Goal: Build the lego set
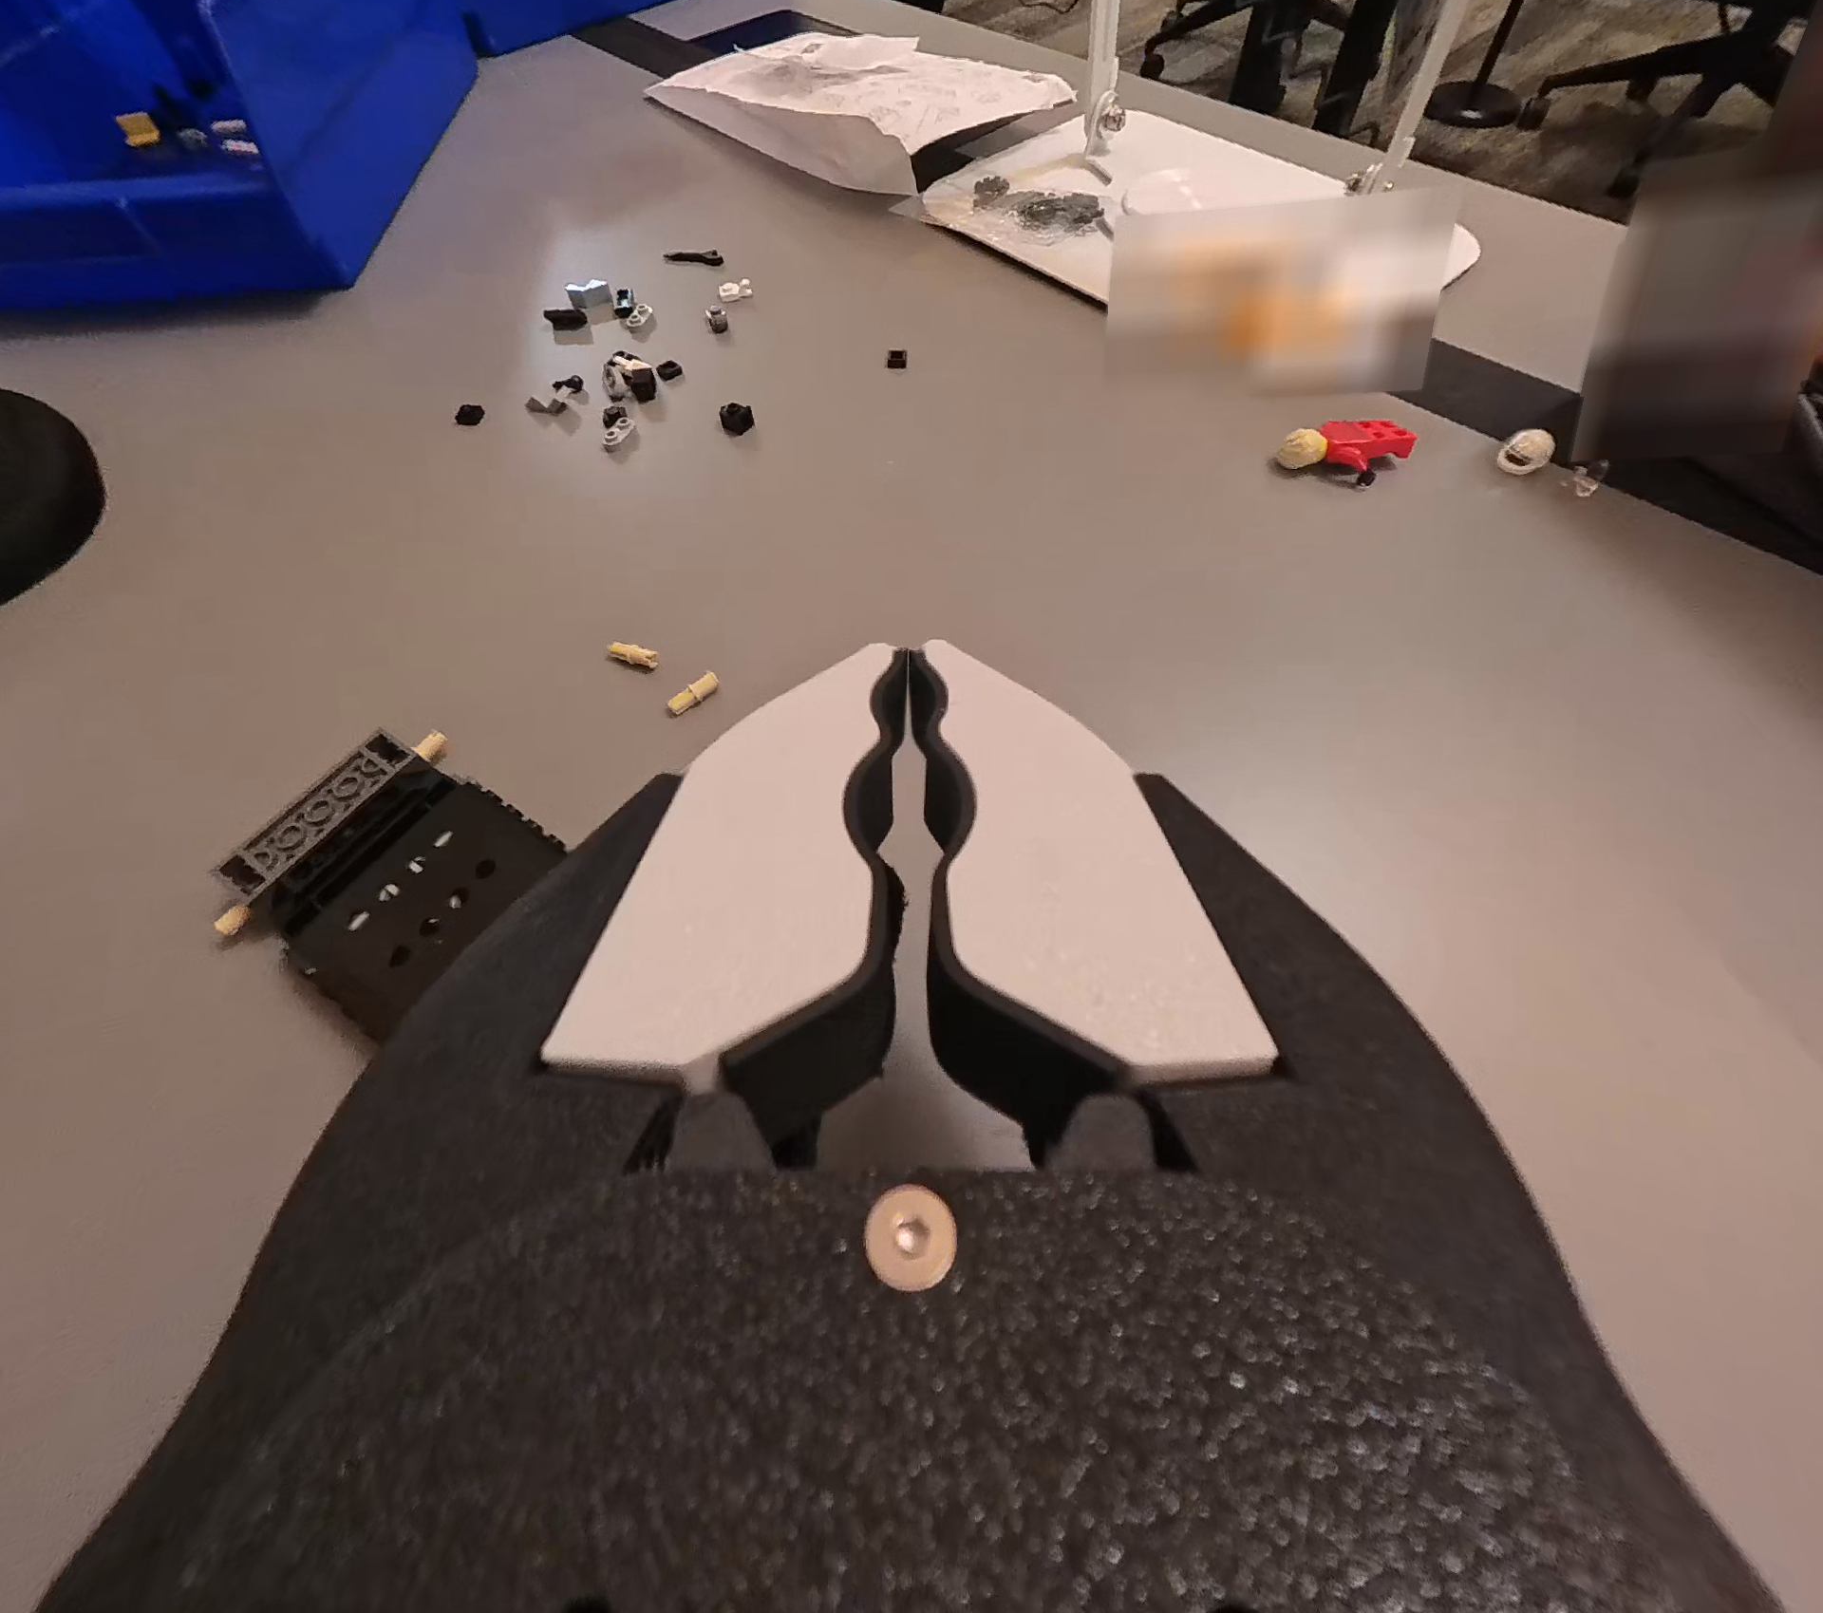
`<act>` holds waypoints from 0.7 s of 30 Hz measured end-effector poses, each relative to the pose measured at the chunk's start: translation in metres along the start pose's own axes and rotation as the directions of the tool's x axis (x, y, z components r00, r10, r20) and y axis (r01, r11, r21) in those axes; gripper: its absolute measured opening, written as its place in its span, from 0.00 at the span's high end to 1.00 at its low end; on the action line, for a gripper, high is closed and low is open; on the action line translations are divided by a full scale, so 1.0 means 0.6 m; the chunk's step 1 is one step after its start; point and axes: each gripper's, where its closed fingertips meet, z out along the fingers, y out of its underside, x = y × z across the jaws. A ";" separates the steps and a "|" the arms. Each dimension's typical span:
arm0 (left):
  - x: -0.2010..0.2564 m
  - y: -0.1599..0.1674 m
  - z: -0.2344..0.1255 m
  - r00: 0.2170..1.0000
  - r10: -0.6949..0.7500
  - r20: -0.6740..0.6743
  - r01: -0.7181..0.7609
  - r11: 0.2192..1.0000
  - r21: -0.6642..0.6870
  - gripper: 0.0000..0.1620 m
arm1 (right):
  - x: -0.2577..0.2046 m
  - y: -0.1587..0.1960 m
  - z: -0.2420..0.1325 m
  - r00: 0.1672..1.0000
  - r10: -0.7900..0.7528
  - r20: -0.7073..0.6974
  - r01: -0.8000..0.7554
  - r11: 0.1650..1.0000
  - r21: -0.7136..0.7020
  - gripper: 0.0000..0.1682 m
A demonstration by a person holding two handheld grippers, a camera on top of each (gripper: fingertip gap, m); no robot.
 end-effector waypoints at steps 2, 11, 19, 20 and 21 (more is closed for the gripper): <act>0.033 -0.035 -0.044 0.974 -0.117 -0.195 0.157 0.965 0.208 0.94 | -0.004 -0.002 -0.001 1.000 -0.007 0.006 0.007 1.000 0.005 1.00; 0.331 -0.125 -0.206 0.723 0.274 -0.634 0.276 0.726 0.629 0.95 | -0.060 -0.054 -0.012 0.969 -0.245 0.035 0.240 0.965 0.104 0.96; 0.698 -0.152 -0.112 0.280 0.426 -0.860 0.345 0.792 0.504 0.95 | -0.213 -0.180 -0.036 0.696 -0.717 -0.019 0.682 0.653 0.330 0.80; 0.725 -0.157 -0.094 0.225 0.401 -0.888 0.363 0.811 0.458 0.95 | -0.228 -0.189 -0.043 0.656 -0.754 -0.030 0.713 0.606 0.351 0.79; 0.748 -0.161 -0.079 0.175 0.379 -0.909 0.374 0.828 0.417 0.95 | -0.235 -0.195 -0.048 0.619 -0.784 -0.054 0.745 0.564 0.356 0.78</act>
